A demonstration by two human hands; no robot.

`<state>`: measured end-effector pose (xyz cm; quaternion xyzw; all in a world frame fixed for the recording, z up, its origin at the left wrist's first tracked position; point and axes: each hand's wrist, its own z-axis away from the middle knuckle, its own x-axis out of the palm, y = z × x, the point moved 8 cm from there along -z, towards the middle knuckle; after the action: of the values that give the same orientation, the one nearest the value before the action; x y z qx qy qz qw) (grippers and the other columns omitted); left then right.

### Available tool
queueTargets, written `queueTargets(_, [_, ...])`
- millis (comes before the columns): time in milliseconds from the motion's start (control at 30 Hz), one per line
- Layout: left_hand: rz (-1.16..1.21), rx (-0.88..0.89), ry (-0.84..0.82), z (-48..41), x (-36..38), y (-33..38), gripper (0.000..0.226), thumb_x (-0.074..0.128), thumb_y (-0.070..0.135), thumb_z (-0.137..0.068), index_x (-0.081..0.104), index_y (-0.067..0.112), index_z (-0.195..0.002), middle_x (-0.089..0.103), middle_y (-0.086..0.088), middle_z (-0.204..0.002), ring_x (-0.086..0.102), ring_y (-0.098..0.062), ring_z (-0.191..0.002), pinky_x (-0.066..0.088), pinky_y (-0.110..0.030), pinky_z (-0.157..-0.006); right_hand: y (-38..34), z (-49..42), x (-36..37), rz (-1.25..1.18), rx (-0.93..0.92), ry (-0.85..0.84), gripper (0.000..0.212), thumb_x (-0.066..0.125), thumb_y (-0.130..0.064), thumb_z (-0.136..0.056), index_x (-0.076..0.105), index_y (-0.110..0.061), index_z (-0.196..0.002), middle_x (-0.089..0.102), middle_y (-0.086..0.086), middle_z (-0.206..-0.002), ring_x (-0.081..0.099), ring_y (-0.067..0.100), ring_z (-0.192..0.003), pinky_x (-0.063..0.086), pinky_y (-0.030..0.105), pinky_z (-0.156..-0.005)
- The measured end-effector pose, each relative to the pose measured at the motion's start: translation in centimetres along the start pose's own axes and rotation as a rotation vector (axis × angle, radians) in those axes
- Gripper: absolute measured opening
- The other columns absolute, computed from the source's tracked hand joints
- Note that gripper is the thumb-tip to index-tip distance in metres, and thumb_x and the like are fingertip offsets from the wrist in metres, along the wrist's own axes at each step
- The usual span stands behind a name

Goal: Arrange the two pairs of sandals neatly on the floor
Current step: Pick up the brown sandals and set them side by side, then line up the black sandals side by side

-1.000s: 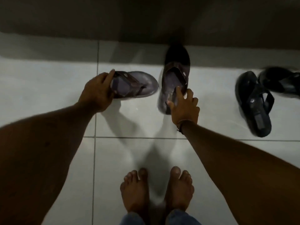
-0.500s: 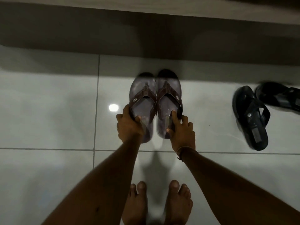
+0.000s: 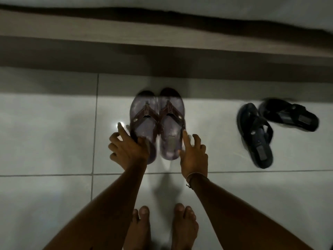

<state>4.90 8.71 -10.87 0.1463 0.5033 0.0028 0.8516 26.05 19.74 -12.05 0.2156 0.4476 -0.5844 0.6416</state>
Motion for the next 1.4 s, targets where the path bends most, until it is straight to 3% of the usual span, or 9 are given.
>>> queueTargets(100, [-0.171, 0.320, 0.084, 6.0, -1.6, 4.5, 0.074, 0.065, 0.044, -0.091, 0.034, 0.018, -0.154, 0.049, -0.021, -0.138, 0.051, -0.041, -0.116, 0.046, -0.052, -0.090, 4.4, 3.2, -4.9, 0.043, 0.060, 0.045, 0.069, 0.051, -0.036, -0.104, 0.013, -0.036, -0.161, 0.021, 0.006, -0.167, 0.042, 0.030, -0.138, 0.048, 0.044, -0.101])
queueTargets(233, [-0.169, 0.554, -0.171, 17.3, 2.7, 10.6, 0.071, 0.062, 0.044, -0.093, 0.037, 0.023, -0.156, 0.048, -0.016, -0.148, 0.049, -0.040, -0.128, 0.044, -0.052, -0.099, 15.8, 5.5, -12.1, 0.085, 0.176, 0.057, 0.061, 0.047, -0.043, -0.103, 0.024, -0.036, -0.159, 0.024, 0.007, -0.168, 0.032, 0.035, -0.147, 0.043, 0.054, -0.108])
queueTargets(500, [0.122, 0.438, -0.486, 29.8, 19.8, 22.4, 0.061, 0.055, 0.051, -0.097, 0.034, 0.038, -0.153, 0.042, 0.005, -0.151, 0.045, -0.023, -0.134, 0.046, -0.044, -0.105, 38.1, -6.1, -21.4, 0.068, 0.230, 0.269, 0.034, 0.054, -0.015, -0.096, 0.055, -0.017, -0.130, 0.041, 0.016, -0.154, 0.037, 0.044, -0.140, 0.043, 0.062, -0.103])
queueTargets(633, [0.139, 0.351, -0.437, 30.7, 25.7, 26.0, 0.073, 0.059, 0.053, -0.094, 0.023, 0.043, -0.157, 0.033, -0.003, -0.146, 0.043, -0.029, -0.127, 0.050, -0.049, -0.098, 44.2, -12.6, -21.6, 0.155, 0.028, 0.164, 0.050, 0.054, -0.013, -0.097, 0.048, -0.011, -0.147, 0.035, 0.021, -0.160, 0.029, 0.047, -0.147, 0.041, 0.062, -0.107])
queueTargets(733, [0.095, 0.290, -0.371, 30.1, 27.6, 26.3, 0.076, 0.060, 0.050, -0.093, 0.022, 0.042, -0.158, 0.032, -0.004, -0.144, 0.043, -0.034, -0.123, 0.049, -0.051, -0.092, 46.0, -14.6, -20.5, 0.202, -0.070, 0.113, 0.061, 0.052, -0.021, -0.100, 0.035, -0.018, -0.158, 0.028, 0.021, -0.165, 0.023, 0.051, -0.149, 0.041, 0.063, -0.107])
queueTargets(900, [0.024, 0.439, -0.351, 28.1, 27.6, 28.0, 0.081, 0.061, 0.031, -0.095, 0.015, 0.043, -0.160, 0.028, -0.006, -0.149, 0.042, -0.035, -0.126, 0.052, -0.053, -0.096, 45.0, -13.0, -18.5, 0.249, 0.068, 0.187, 0.057, 0.042, -0.039, -0.104, 0.028, -0.037, -0.159, 0.036, 0.018, -0.154, 0.038, 0.046, -0.131, 0.038, 0.060, -0.100])
queueTargets(1167, [0.126, 0.435, -0.419, 23.6, 27.0, 31.6, 0.069, 0.058, 0.036, -0.098, 0.025, 0.038, -0.158, 0.029, -0.001, -0.145, 0.049, -0.031, -0.128, 0.047, -0.034, -0.094, 38.2, -7.9, -13.9, 0.148, 0.232, 0.096, 0.074, 0.053, -0.035, -0.096, 0.016, -0.036, -0.161, 0.040, 0.016, -0.139, 0.043, 0.036, -0.117, 0.040, 0.053, -0.096])
queueTargets(1267, [0.053, 0.514, -0.419, 23.9, 26.7, 31.8, 0.084, 0.069, 0.033, -0.090, 0.023, 0.036, -0.160, 0.023, -0.012, -0.155, 0.051, -0.037, -0.128, 0.054, -0.045, -0.102, 37.7, -7.9, -13.2, 0.103, 0.274, 0.078, 0.077, 0.054, -0.037, -0.097, 0.013, -0.036, -0.162, 0.039, 0.015, -0.139, 0.041, 0.034, -0.116, 0.042, 0.049, -0.095])
queueTargets(1400, [0.101, 0.480, -0.442, 24.6, 26.9, 30.6, 0.079, 0.065, 0.042, -0.094, 0.022, 0.038, -0.159, 0.025, 0.003, -0.146, 0.052, -0.035, -0.127, 0.055, -0.033, -0.093, 37.9, -8.0, -13.1, 0.097, 0.278, 0.055, 0.081, 0.057, -0.037, -0.095, 0.010, -0.036, -0.162, 0.035, 0.015, -0.141, 0.041, 0.034, -0.117, 0.042, 0.048, -0.097])
